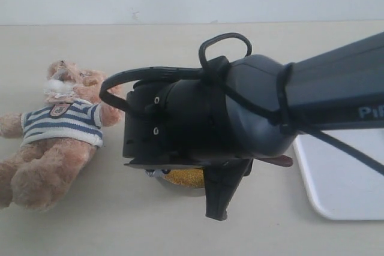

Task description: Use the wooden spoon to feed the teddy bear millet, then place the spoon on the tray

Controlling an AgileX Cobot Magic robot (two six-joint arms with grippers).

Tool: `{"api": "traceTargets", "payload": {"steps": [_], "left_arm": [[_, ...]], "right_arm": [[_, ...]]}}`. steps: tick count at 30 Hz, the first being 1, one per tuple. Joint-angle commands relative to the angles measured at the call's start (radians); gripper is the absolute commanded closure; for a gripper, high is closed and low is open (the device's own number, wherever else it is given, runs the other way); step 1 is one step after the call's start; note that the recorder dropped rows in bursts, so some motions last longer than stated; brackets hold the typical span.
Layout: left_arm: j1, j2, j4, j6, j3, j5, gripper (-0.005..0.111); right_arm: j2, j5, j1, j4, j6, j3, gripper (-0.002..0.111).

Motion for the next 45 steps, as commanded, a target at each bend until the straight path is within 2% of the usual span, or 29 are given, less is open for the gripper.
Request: {"api": "traceTargets", "payload": {"steps": [1, 45], "left_arm": [[-0.004, -0.003, 0.001, 0.0, -0.004, 0.0, 0.103], [-0.004, -0.003, 0.001, 0.0, -0.004, 0.0, 0.103]], "right_arm": [[-0.001, 0.001, 0.0, 0.031, -0.012, 0.0, 0.109], [-0.021, 0.001, 0.0, 0.085, -0.011, -0.081, 0.109]]}}
